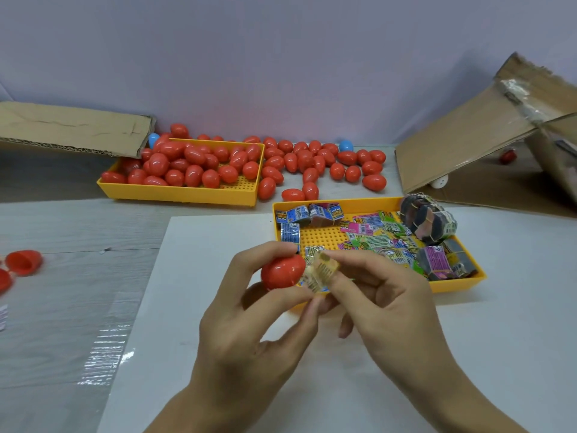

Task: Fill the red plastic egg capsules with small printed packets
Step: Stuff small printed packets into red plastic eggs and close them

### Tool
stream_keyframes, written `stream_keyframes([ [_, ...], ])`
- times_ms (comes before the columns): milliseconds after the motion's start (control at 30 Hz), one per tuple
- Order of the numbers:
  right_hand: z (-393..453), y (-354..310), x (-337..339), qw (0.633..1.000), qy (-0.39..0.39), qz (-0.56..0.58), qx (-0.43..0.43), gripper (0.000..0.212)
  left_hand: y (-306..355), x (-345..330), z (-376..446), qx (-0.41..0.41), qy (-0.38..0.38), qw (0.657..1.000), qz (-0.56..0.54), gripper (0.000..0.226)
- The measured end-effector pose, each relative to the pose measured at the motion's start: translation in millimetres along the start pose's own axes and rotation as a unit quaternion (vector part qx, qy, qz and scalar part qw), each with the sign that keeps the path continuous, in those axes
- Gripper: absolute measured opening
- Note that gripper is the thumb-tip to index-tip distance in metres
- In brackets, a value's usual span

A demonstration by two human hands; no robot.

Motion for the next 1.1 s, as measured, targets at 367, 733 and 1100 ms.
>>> stream_keyframes([
  [367, 1, -13, -5, 0.997, -0.034, -0.037, 0.051, 0.015, -35, -5, 2, 0.132, -0.025, 0.965, -0.226, 0.016],
  [733, 0, -12, 1, 0.993, -0.016, -0.102, 0.051, 0.024, -48, -17, -2, 0.202, -0.023, 0.916, -0.346, 0.009],
  [1100, 0, -15, -1, 0.995, -0.021, -0.076, 0.063, 0.012, -53, -25, -4, 0.232, -0.042, 0.892, -0.386, 0.019],
])
Point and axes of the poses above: each hand's wrist, its own z-axis towards the middle knuckle, its own x-axis out of the back of the hand, y = z × x, the point moved 10 cm from there along z, towards the middle knuckle, and after that the axes turned 11 degrees about -y, right-handed, at the moved point
